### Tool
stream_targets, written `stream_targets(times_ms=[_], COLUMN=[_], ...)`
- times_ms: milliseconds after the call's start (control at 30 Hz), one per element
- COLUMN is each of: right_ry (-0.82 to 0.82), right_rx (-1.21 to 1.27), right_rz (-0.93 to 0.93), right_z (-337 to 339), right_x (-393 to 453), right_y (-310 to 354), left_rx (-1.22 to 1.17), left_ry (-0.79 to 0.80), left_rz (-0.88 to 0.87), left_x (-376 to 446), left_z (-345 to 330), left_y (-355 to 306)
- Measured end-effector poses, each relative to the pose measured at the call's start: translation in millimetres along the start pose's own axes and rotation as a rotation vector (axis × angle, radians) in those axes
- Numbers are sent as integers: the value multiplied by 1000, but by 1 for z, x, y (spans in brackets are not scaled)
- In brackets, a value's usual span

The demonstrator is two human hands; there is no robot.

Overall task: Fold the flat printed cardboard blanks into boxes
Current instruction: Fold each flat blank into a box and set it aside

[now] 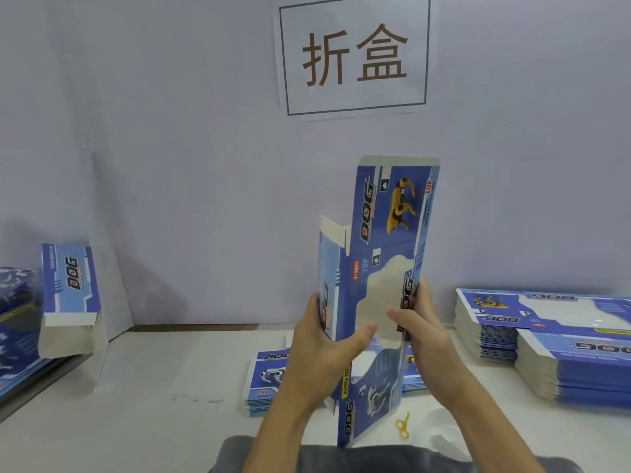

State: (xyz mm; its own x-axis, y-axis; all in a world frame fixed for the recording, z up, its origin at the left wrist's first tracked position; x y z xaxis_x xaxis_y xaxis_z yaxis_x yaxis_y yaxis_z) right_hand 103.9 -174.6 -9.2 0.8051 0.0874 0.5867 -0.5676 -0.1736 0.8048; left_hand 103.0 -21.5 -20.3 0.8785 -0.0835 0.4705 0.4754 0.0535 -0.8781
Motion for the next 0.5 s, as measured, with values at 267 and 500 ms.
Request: stream_targets(times_ms=[267, 500], right_ry=[-267, -101], right_rx=[-327, -335], right_rz=[37, 151], right_z=[-15, -61], right_x=[-1, -1], right_y=[15, 27], left_rx=[82, 456], left_ry=[-636, -741], left_rz=[-19, -139], left_x=[-3, -12], left_z=[38, 17], left_y=[-11, -29])
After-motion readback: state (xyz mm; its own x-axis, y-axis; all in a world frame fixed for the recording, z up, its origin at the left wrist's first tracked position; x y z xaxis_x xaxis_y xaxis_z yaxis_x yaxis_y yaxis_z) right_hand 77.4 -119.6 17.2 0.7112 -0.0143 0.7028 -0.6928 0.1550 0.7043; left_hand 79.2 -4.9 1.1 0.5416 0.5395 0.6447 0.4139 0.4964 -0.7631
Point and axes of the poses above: each hand's wrist, its own x-axis towards the middle knuckle, its own z-axis out of the back of the hand, y = z × x, the point moved 5 cm from there along x, towards the middle knuckle, and after that the axes turned 2 degrees about z, right-handed, at the moved point
